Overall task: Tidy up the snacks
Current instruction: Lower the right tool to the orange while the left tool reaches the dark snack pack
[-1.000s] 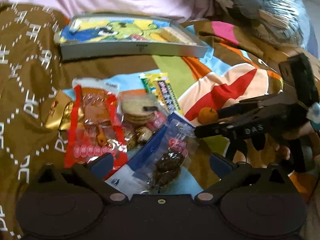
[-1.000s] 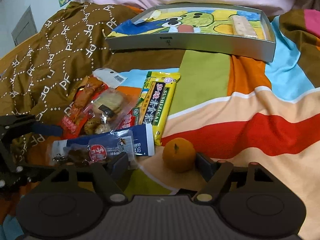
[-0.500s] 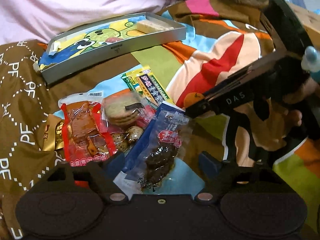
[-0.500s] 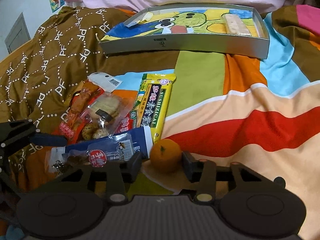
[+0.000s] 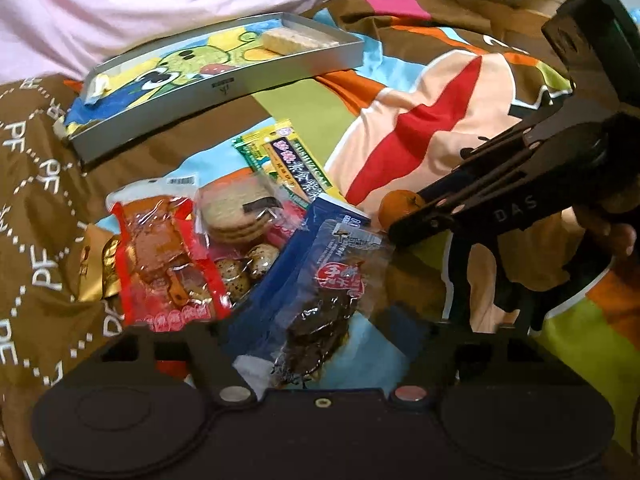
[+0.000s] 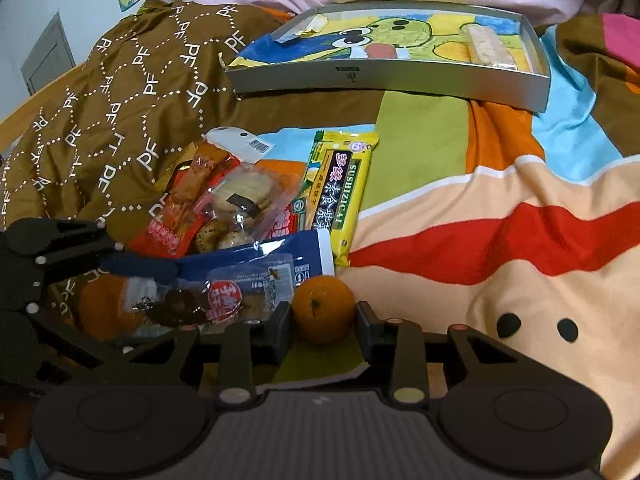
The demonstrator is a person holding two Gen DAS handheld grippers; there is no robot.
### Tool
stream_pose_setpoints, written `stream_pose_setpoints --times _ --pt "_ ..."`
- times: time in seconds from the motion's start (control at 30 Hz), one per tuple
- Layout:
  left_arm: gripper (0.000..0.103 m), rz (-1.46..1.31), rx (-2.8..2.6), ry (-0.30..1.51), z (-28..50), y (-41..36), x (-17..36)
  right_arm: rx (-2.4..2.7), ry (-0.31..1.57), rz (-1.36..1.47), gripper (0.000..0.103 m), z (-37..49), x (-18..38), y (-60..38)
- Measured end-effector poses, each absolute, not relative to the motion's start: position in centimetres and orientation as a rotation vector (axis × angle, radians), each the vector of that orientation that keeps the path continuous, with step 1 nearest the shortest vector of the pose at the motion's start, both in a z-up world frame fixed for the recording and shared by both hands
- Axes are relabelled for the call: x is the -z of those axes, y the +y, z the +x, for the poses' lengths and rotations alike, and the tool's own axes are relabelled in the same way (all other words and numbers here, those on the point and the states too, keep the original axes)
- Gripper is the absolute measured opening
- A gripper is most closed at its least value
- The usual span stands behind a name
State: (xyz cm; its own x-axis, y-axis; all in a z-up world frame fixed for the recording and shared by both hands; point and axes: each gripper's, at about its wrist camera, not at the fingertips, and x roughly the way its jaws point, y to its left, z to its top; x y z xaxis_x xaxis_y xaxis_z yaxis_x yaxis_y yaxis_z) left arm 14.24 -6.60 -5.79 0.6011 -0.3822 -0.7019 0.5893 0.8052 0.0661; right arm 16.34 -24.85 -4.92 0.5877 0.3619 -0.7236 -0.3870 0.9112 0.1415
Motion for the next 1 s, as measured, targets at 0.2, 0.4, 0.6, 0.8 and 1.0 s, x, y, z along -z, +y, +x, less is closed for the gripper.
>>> stream_pose_setpoints --times 0.2,0.4,0.6,0.8,1.0 --pt "0.069 0.313 0.604 0.746 14.3 -6.8 6.0 -0.423 0.854 -0.014 0.039 16.6 5.1 -25.2" --pt "0.060 0.260 0.570 0.790 13.9 -6.7 5.6 -0.419 0.854 -0.015 0.039 16.6 5.1 -25.2" --pt "0.060 0.231 0.573 0.830 13.3 -7.0 5.1 -0.419 0.860 -0.016 0.039 16.3 5.0 -25.3" --pt "0.074 0.289 0.647 0.811 13.8 -7.8 5.5 -0.417 0.866 -0.013 0.039 16.3 5.0 -25.4" --pt "0.071 0.293 0.709 0.866 15.2 -7.8 6.5 -0.418 0.869 -0.005 0.039 16.4 5.1 -25.6"
